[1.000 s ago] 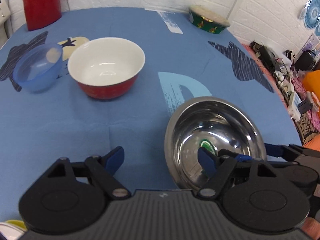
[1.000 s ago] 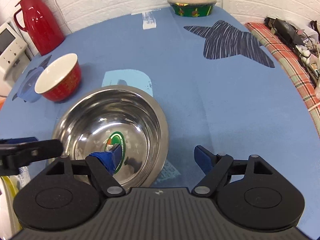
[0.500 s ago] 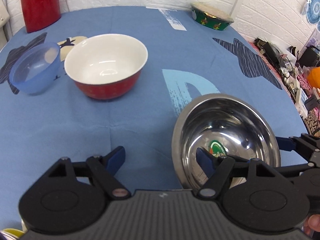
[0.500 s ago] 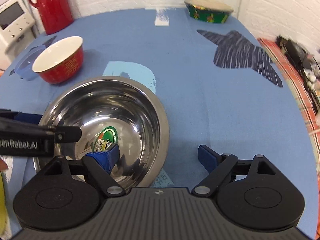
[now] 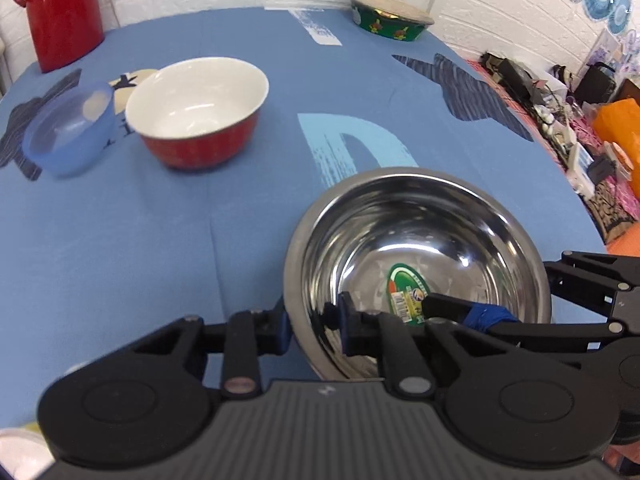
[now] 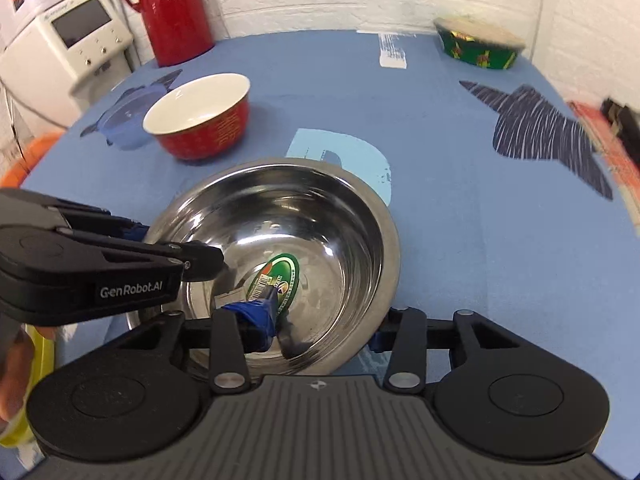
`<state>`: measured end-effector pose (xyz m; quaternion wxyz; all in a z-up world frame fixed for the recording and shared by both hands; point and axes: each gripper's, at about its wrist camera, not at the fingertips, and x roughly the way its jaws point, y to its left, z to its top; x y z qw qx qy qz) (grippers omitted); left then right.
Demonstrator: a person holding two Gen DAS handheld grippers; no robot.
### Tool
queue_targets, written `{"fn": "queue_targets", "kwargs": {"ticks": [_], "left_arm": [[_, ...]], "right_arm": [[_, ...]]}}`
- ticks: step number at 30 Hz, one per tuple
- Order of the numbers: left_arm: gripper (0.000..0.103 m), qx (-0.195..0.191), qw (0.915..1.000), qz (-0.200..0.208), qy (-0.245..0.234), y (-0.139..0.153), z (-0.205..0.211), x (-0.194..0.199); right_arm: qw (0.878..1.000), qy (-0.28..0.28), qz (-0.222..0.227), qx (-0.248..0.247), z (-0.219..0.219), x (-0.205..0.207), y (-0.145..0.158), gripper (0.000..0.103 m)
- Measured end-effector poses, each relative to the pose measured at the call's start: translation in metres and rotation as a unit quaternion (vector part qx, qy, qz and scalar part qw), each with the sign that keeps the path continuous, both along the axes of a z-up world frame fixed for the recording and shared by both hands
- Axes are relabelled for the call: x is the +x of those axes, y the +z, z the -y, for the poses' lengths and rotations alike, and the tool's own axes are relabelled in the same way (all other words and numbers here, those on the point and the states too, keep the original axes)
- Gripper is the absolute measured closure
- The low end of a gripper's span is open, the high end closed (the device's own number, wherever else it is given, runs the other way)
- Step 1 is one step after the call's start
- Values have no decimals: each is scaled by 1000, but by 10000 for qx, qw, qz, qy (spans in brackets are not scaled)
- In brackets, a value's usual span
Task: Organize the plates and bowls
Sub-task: 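Carry the steel bowl with both tools beside the plate stack and open both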
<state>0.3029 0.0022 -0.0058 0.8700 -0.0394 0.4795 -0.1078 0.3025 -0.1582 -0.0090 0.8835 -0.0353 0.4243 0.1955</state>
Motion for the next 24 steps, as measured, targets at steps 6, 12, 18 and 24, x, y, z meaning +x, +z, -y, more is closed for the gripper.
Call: {"fn": "queue_targets", "kwargs": {"ticks": [6,12,18,24], "left_arm": [[91,209,9992,190,-271,12,-4,-74],[91,223,9981,202,-541,1,-6,-124],[91,156,9973,255,-664,-7,4,-140],[91,207,9970,267,-691,-13,14,-136]], "right_arm": [[9994,244,226,-118,-8,-60,5,71],[9992,247,278,174,-10,-121,-10,70],[9989,48,425,211,-5,-157,-17,69],[9990,-89,422,125,2,-160,-23,68]]}}
